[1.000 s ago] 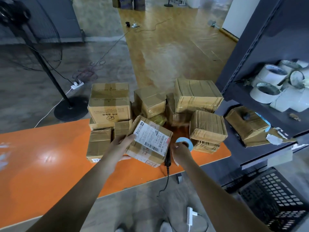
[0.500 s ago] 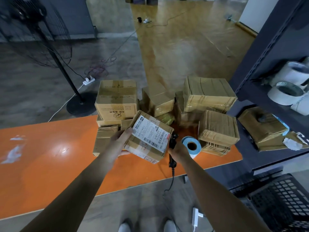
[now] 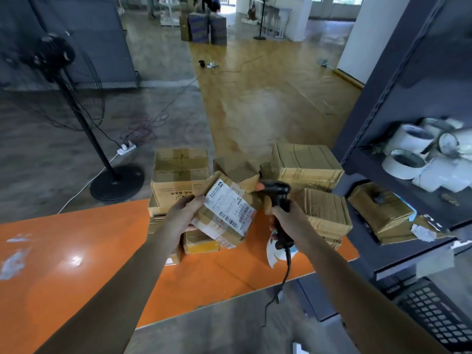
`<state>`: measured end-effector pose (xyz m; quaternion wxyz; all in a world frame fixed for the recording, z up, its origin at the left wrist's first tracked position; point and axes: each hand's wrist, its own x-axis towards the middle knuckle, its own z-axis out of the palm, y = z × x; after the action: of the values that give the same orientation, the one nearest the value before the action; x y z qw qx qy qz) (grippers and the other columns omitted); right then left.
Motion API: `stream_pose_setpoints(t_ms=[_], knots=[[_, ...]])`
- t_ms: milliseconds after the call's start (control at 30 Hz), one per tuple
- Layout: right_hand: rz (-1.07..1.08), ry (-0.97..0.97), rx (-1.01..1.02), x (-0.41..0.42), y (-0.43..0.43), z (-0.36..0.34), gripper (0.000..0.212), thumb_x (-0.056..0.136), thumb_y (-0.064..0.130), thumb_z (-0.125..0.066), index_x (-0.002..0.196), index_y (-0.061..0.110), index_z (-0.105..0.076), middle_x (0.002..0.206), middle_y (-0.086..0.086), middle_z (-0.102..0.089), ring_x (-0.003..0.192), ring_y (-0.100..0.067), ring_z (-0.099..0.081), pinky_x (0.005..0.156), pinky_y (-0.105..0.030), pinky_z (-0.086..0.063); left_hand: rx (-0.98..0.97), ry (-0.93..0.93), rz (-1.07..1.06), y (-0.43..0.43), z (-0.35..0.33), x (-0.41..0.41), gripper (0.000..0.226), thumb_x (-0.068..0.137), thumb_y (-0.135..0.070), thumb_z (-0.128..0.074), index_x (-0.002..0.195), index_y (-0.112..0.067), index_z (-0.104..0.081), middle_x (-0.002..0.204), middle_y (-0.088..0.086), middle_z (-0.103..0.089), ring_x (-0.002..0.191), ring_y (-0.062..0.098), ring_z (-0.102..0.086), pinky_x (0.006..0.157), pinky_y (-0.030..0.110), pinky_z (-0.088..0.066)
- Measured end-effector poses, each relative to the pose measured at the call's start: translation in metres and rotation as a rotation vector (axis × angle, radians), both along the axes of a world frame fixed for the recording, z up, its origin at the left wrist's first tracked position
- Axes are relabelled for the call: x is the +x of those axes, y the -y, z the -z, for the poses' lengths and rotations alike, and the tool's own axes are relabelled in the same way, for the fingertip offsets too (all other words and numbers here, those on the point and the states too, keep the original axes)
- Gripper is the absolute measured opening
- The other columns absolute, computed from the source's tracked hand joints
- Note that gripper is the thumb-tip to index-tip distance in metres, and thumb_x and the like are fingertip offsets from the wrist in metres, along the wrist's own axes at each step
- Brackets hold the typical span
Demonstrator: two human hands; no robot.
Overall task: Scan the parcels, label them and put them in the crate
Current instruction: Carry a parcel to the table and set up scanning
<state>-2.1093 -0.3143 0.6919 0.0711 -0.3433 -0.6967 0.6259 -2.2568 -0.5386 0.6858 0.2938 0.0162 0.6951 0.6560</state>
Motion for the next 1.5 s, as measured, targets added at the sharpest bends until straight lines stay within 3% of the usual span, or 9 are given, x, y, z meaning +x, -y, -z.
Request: stream_pose_setpoints(t_ms=[100, 233, 400, 700, 867, 1267, 1367, 1500], knots=[[-0.091, 0.006, 0.057, 0.005, 0.01, -0.015, 0.012, 0.082, 0.022, -0.058, 0.076, 0.011, -0.059, 0.061, -0.007, -0.058, 0.053, -0.021, -0.061, 0.05, -0.036, -0.055, 0.004, 0.036, 0.042, -0.011, 0.008, 0.006, 0.061, 0.084, -0.032, -0.071, 0.138, -0.023, -0.043, 0.123, 0.006, -0.063, 0.095, 0.02, -0.068, 0.078, 0.036, -0.059], [-0.093, 0.073, 0.012, 0.015, 0.013, -0.024, 0.015, 0.086, 0.017, -0.058, 0.08, 0.004, -0.062, 0.06, -0.008, -0.061, 0.058, -0.026, -0.062, 0.061, -0.05, -0.059, 0.072, 0.119, 0.032, -0.027, 0.025, 0.021, 0.052, 0.084, -0.028, -0.069, 0.131, -0.023, -0.048, 0.114, 0.004, -0.066, 0.091, 0.02, -0.071, 0.068, 0.032, -0.058], [-0.055, 0.155, -0.099, 0.032, 0.01, -0.03, 0.013, 0.079, 0.017, -0.058, 0.076, 0.004, -0.061, 0.058, -0.009, -0.058, 0.05, -0.02, -0.056, 0.053, -0.036, -0.054, 0.041, 0.034, 0.039, -0.05, 0.038, 0.031, 0.05, 0.085, -0.037, -0.064, 0.13, -0.022, -0.049, 0.113, 0.001, -0.065, 0.093, 0.014, -0.068, 0.069, 0.026, -0.056], [0.056, 0.183, -0.196, 0.053, 0.009, -0.03, 0.018, 0.087, 0.018, -0.059, 0.09, 0.0, -0.06, 0.063, -0.008, -0.053, 0.044, -0.017, -0.052, 0.047, -0.031, -0.048, 0.103, 0.054, 0.032, -0.072, 0.048, 0.038, 0.04, 0.092, -0.029, -0.057, 0.131, -0.022, -0.048, 0.114, 0.0, -0.065, 0.088, 0.009, -0.07, 0.065, 0.021, -0.057], [0.071, 0.197, -0.22, 0.058, 0.008, -0.032, 0.022, 0.089, 0.021, -0.059, 0.093, -0.001, -0.061, 0.068, -0.01, -0.055, 0.046, -0.017, -0.053, 0.047, -0.032, -0.049, 0.074, 0.053, 0.025, -0.074, 0.053, 0.039, 0.042, 0.092, -0.03, -0.057, 0.131, -0.02, -0.046, 0.121, 0.002, -0.061, 0.103, 0.017, -0.065, 0.076, 0.027, -0.056], [0.044, 0.216, -0.24, 0.065, 0.008, -0.035, 0.026, 0.091, 0.021, -0.057, 0.103, -0.002, -0.062, 0.074, -0.011, -0.056, 0.057, -0.02, -0.055, 0.049, -0.031, -0.049, 0.051, 0.053, 0.033, -0.074, 0.058, 0.043, 0.054, 0.086, -0.036, -0.058, 0.136, -0.02, -0.044, 0.127, 0.004, -0.057, 0.111, 0.022, -0.06, 0.092, 0.04, -0.054], [0.062, 0.203, -0.243, 0.065, 0.007, -0.033, 0.027, 0.09, 0.021, -0.057, 0.102, -0.003, -0.062, 0.072, -0.011, -0.057, 0.055, -0.019, -0.056, 0.049, -0.031, -0.05, 0.052, 0.045, 0.008, -0.073, 0.052, 0.045, 0.06, 0.077, -0.042, -0.059, 0.132, -0.021, -0.047, 0.123, 0.002, -0.06, 0.107, 0.02, -0.063, 0.087, 0.036, -0.056], [0.119, 0.151, -0.24, 0.062, 0.006, -0.027, 0.021, 0.089, 0.019, -0.057, 0.095, 0.0, -0.062, 0.068, -0.01, -0.059, 0.049, -0.018, -0.056, 0.048, -0.032, -0.051, 0.07, -0.004, -0.047, -0.071, 0.044, 0.049, 0.042, 0.084, -0.039, -0.057, 0.123, -0.024, -0.052, 0.114, 0.001, -0.065, 0.099, 0.019, -0.066, 0.061, 0.02, -0.055]])
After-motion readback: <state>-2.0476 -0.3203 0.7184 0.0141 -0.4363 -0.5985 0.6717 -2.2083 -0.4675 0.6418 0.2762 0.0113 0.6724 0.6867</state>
